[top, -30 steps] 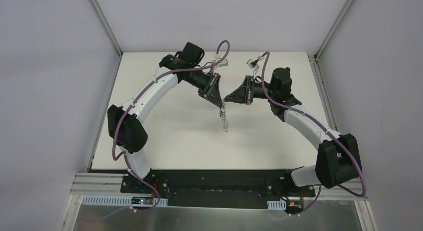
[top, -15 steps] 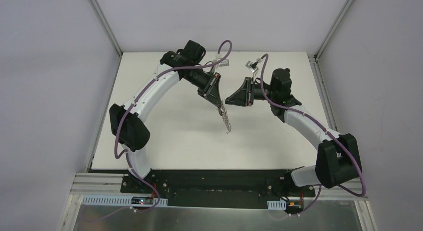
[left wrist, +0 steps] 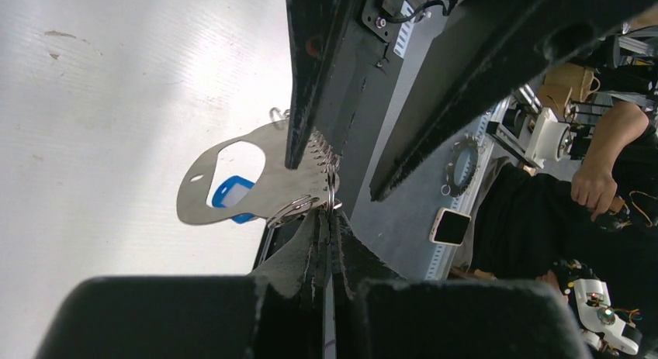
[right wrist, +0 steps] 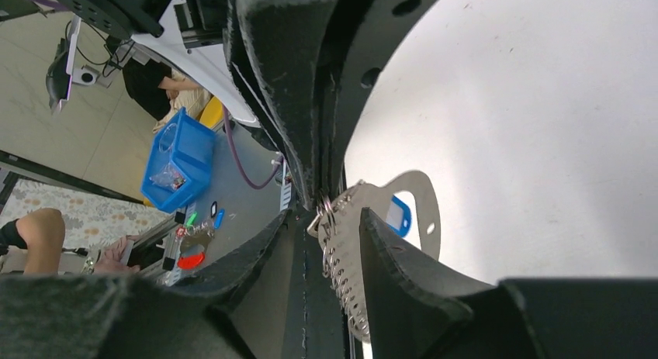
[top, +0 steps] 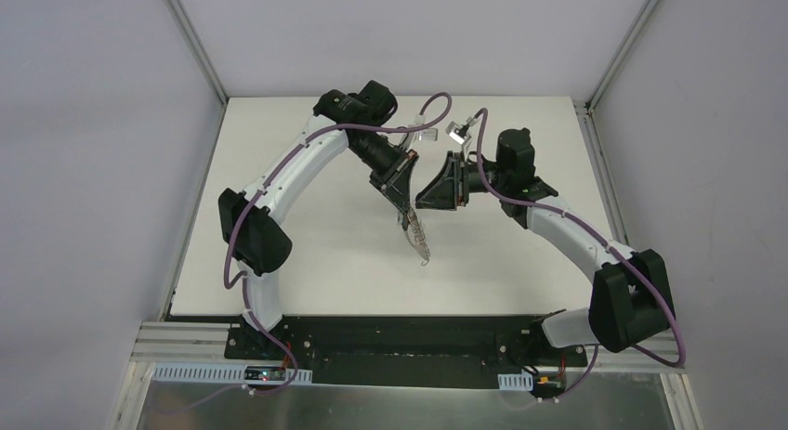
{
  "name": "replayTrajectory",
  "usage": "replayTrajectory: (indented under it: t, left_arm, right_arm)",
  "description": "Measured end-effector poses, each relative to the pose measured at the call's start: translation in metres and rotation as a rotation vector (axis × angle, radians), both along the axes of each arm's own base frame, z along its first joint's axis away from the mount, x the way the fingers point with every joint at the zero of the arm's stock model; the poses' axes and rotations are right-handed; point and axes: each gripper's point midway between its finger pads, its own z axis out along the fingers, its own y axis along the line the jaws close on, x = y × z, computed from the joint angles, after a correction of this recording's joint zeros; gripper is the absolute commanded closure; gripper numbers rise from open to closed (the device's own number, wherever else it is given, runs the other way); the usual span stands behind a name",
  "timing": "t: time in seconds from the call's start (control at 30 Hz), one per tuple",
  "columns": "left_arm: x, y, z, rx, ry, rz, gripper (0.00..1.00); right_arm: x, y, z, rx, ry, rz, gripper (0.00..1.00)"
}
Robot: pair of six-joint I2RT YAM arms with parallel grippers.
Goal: Put the keys on the keyring
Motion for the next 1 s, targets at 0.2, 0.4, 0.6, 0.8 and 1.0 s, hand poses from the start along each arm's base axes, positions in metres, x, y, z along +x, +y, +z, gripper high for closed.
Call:
replayTrajectory:
  t: [0.2, 0.4, 0.6, 0.8, 1.0]
  left_arm:
    - [-0.002, 0.0, -0.002, 0.011, 0.008, -0.007, 1.0]
    - [-0.004, 0.001, -0.002, 0.015, 0.014, -0.008, 1.0]
    - [-0.006, 0.0, -0.003, 0.015, 0.01, -0.02, 0.9]
    - [0.005, -0.003, -0.005, -0.036, -0.006, 0.013, 0.82]
    - [0.021, -0.005, 0.005, -0.121, -0.008, 0.086, 0.82]
  right_arm:
    - [-0.009, 0.007, -0.001, -0.007, -0.012, 0.033, 0.74]
    - [-0.01, 0.008, -0.002, -0.009, -0.022, 0.04, 0.98]
    - [-0.01, 0.008, -0.004, -0.018, -0.007, 0.031, 1.0]
    - [-0.002, 0.009, -0.001, -0.023, 0.034, -0.019, 1.0]
    - [0.014, 0.006, 0.008, 0.0, 0.067, -0.096, 1.0]
